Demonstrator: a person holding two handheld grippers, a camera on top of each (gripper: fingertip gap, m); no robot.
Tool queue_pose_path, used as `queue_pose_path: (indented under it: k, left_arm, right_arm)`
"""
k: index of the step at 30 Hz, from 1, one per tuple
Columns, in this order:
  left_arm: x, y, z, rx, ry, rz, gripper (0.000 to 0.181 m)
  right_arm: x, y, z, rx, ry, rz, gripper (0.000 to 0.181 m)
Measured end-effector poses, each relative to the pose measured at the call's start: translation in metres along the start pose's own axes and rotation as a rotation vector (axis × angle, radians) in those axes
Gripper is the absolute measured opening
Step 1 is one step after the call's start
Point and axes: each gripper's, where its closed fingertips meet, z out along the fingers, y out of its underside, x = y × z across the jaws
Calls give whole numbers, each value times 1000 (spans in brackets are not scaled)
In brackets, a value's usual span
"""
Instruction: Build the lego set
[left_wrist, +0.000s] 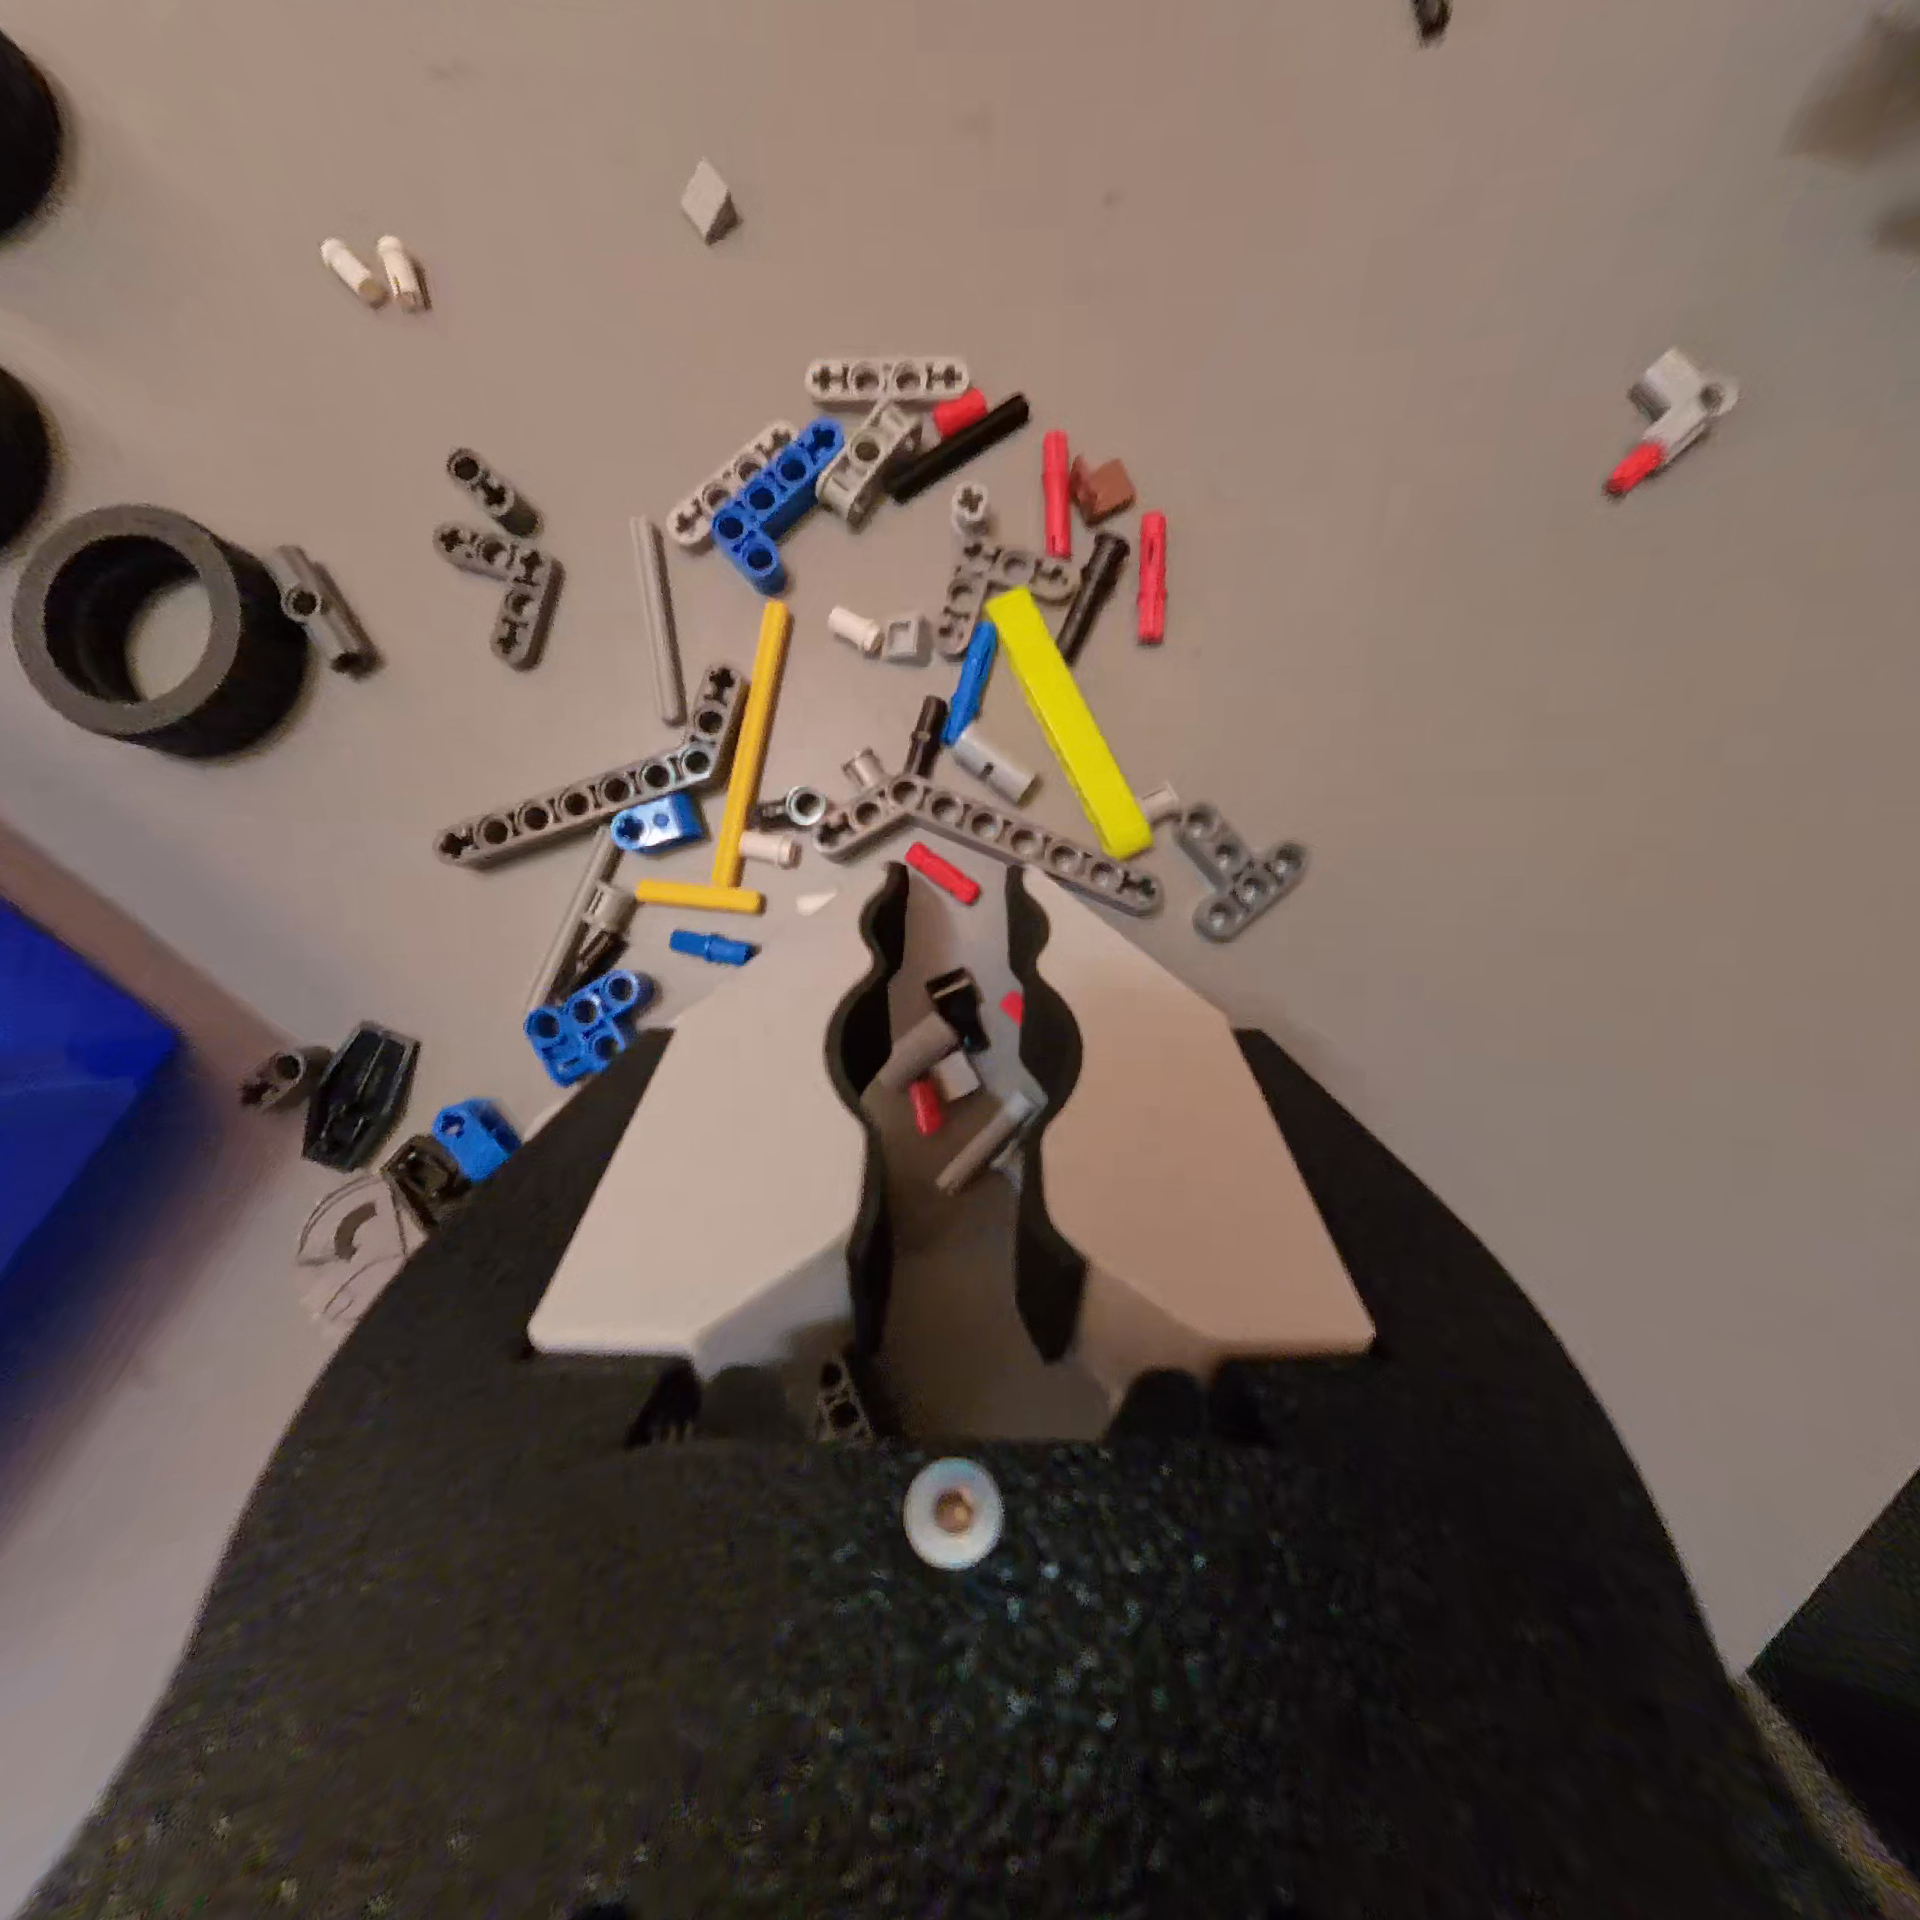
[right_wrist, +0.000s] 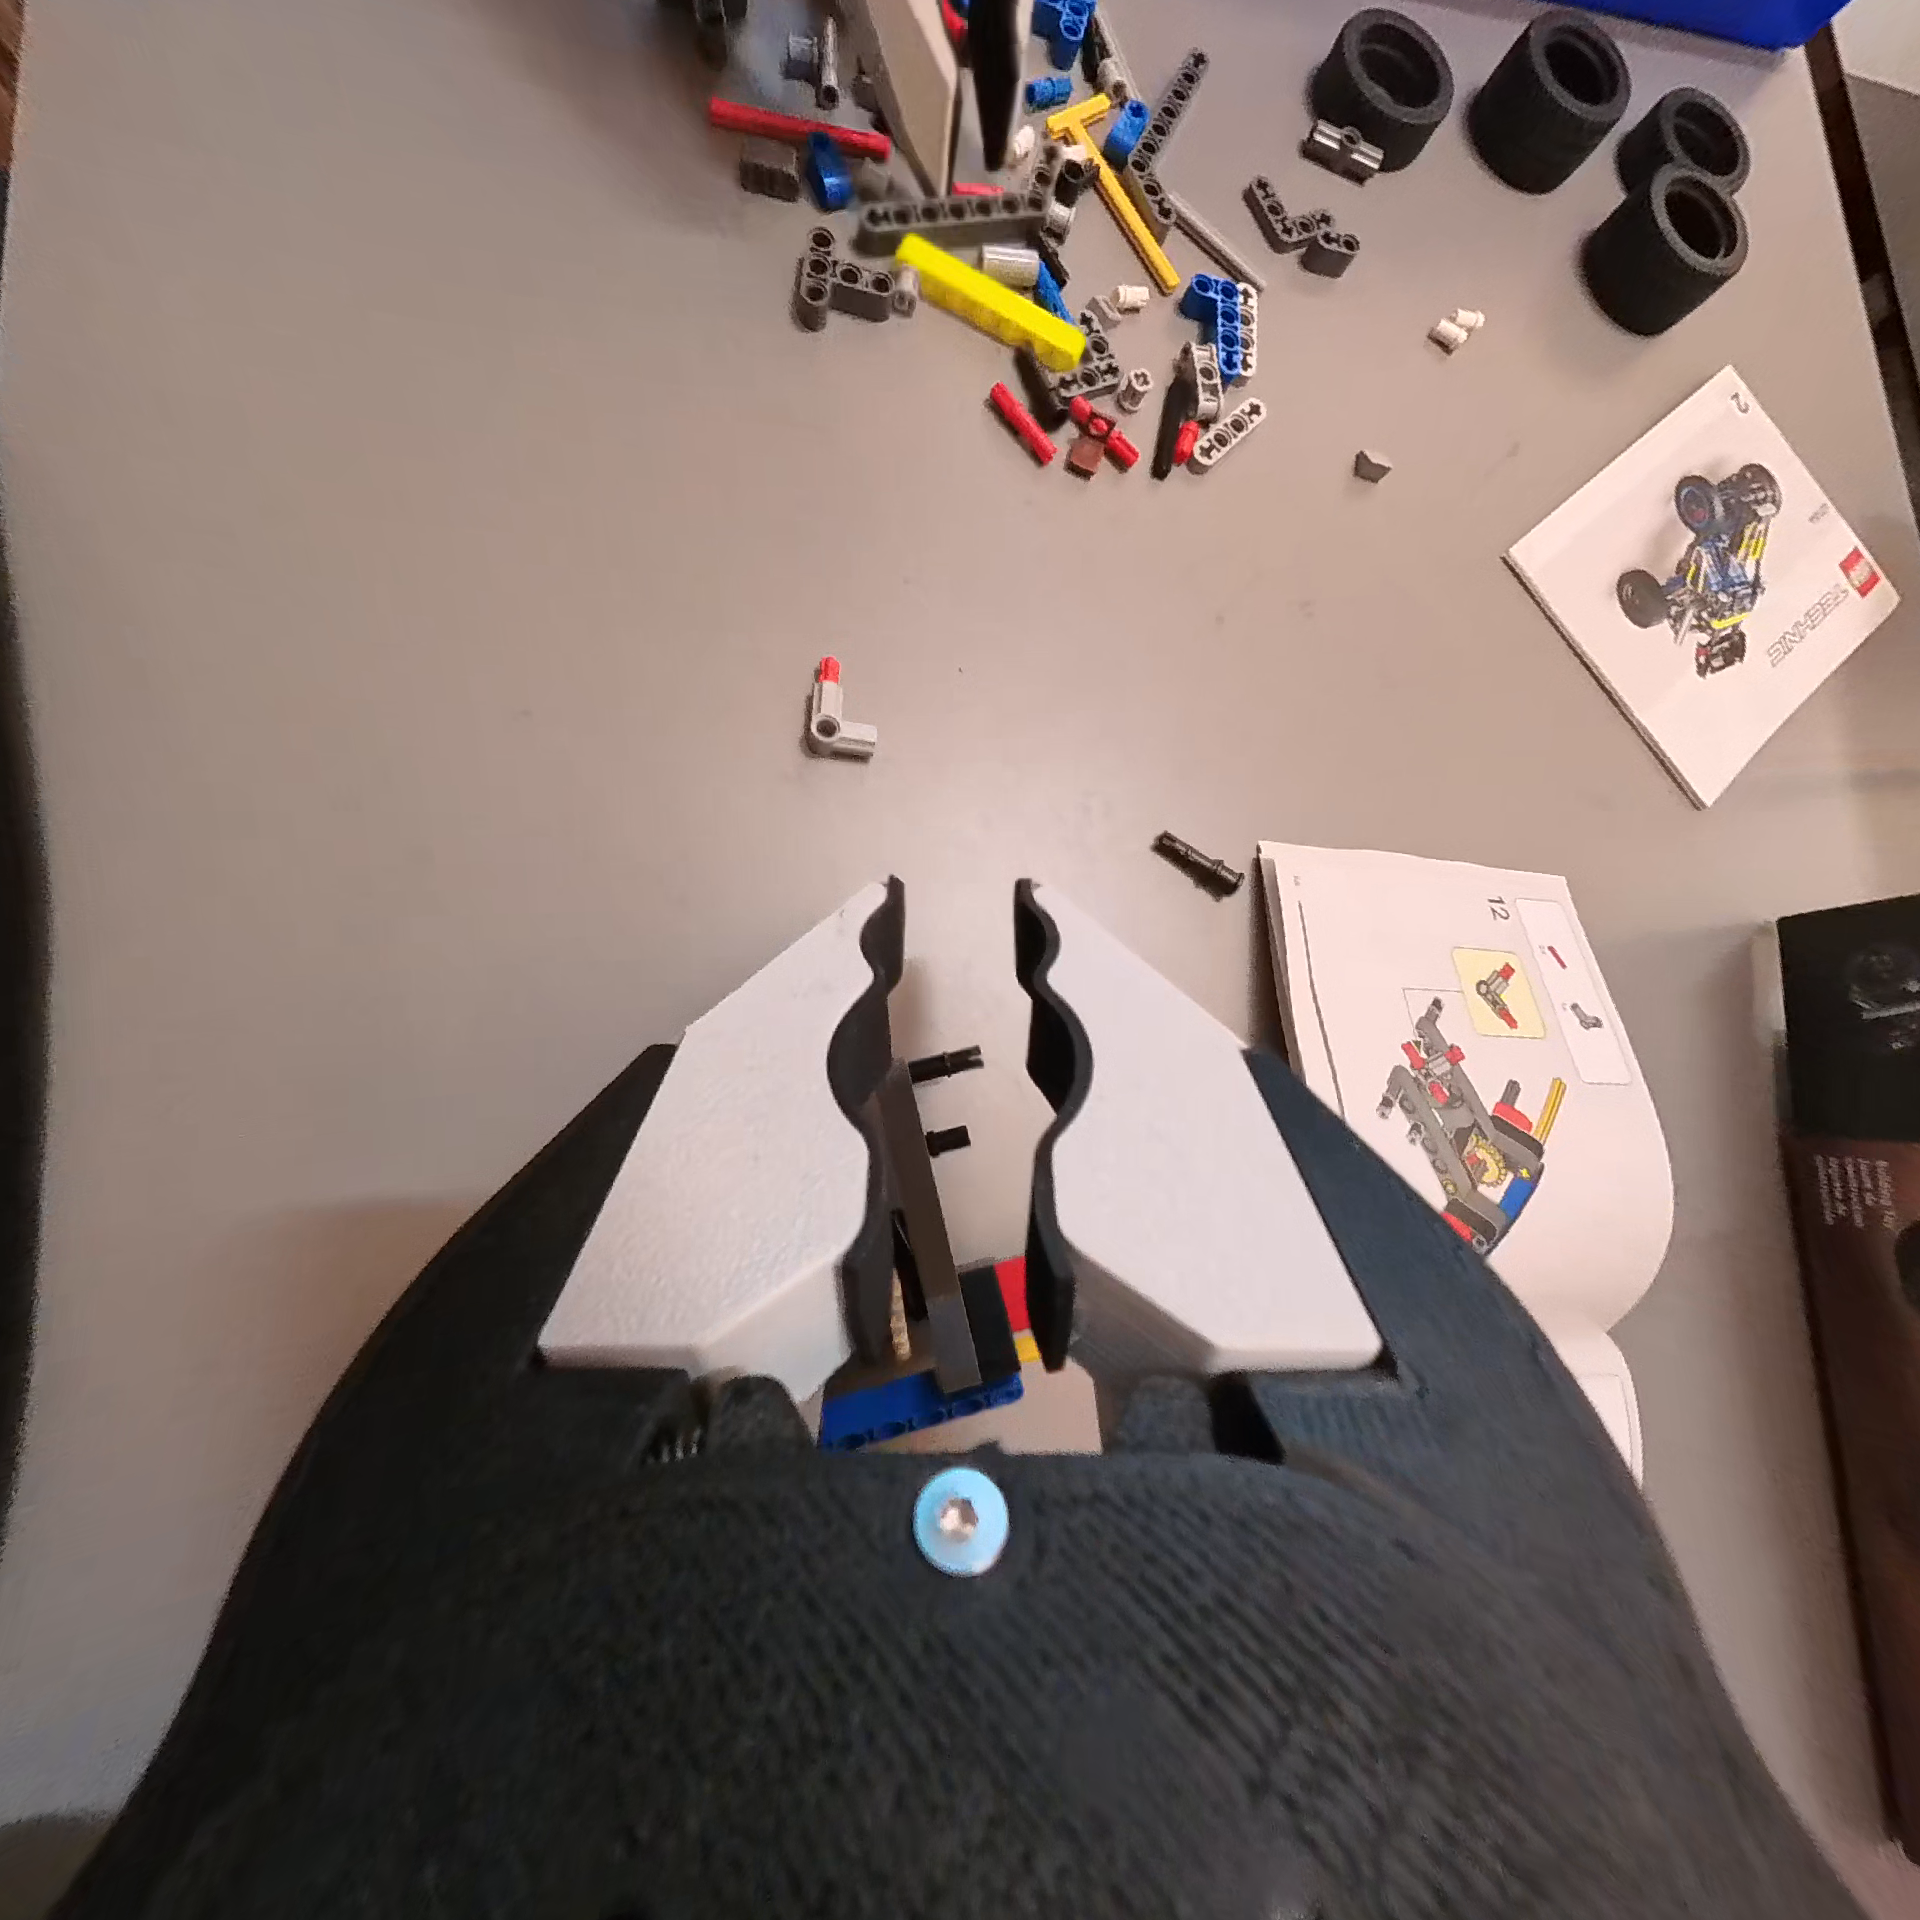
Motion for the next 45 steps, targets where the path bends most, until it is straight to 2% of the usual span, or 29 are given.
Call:
queue_pose_path:
  k: [1, 10, 13, 17, 21, 24, 29, 39, 41, 42, 45]
  left_arm:
    - [1, -3, 1, 14, 7, -11, 17]
    - [-4, -2, 1, 22, -61, -19, 1]
    - [19, -35, -17, 200, -9, 126, 1]
    - [83, -96, -38, 470, 83, 405, 1]
    - [129, -121, -34, 530, 109, 644, 1]
    - [143, -129, -30, 544, 126, 703, 1]
    - [157, -135, -33, 576, 175, 732, 1]
    - [156, -132, -26, 512, 130, 759, 2]
    - [152, -132, -26, 506, 131, 695, 3]
    - [146, -130, -25, 493, 125, 629, 9]
    - [132, -109, -12, 344, 152, 346, 21]
  right_arm:
    - [0, 1, -1, -1, 2, 1, 19]
    - [7, -1, -4, 34, 34, -6, 17]
    - [8, -17, -9, 139, 32, -14, 20]
    - [1, -47, -19, 336, -51, -39, 25]
    - [-10, -63, -26, 432, -175, -22, 17]
    - [-16, -67, -31, 465, -210, -18, 13]
    - [-20, -64, -32, 458, -201, -51, 6]
    - [-20, -62, -30, 430, -199, -58, 2]
    - [-17, -61, -28, 415, -169, -63, 2]
    - [-10, -57, -27, 394, -132, -52, 2]
    - [8, -37, -23, 298, -39, -17, 2]
